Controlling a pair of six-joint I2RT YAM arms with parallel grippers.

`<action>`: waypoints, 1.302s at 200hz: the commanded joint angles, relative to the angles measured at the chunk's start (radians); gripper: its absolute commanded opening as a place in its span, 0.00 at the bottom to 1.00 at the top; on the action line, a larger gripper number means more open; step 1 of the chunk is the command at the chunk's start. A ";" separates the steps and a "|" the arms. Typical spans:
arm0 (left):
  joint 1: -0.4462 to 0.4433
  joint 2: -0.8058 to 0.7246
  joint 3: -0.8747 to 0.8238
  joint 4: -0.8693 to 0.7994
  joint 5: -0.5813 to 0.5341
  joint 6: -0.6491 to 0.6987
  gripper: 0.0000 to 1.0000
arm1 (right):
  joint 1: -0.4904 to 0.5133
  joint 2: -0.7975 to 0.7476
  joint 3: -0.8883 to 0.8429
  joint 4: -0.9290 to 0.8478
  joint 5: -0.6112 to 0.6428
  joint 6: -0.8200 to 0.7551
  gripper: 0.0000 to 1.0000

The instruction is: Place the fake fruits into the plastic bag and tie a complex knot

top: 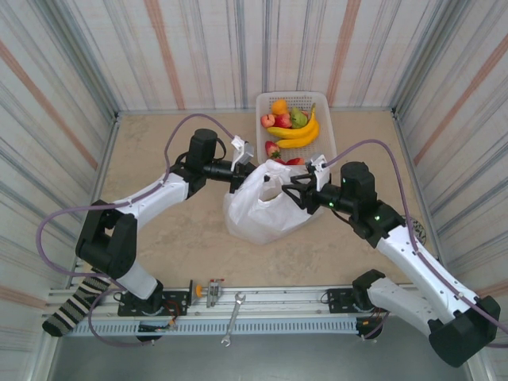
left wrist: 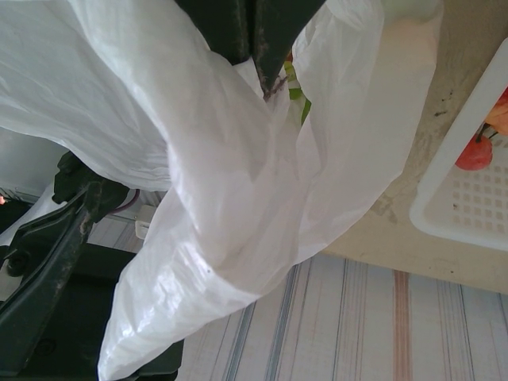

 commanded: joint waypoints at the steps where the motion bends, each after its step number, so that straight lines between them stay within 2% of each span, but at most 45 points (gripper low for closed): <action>1: -0.007 -0.023 0.031 -0.015 0.008 0.010 0.00 | 0.008 0.018 0.029 0.046 0.023 -0.025 0.45; 58: -0.007 -0.026 0.031 -0.022 0.009 0.016 0.00 | 0.007 0.037 0.035 0.109 0.039 -0.055 0.44; 86: -0.007 -0.028 0.032 -0.022 0.008 0.015 0.00 | 0.008 0.054 0.047 0.123 0.007 -0.055 0.37; 121: -0.007 -0.029 0.031 -0.027 0.010 0.021 0.00 | 0.008 0.058 0.053 0.126 0.023 -0.068 0.27; 178: -0.007 -0.035 0.031 -0.043 0.009 0.036 0.00 | 0.010 0.078 0.068 0.139 0.013 -0.063 0.17; 212: -0.007 -0.050 0.020 -0.046 -0.032 0.037 0.00 | 0.011 0.066 0.065 0.127 0.028 -0.066 0.00; 260: 0.015 -0.091 -0.024 -0.036 -0.129 0.030 0.00 | 0.010 0.035 0.084 -0.026 0.047 -0.058 0.00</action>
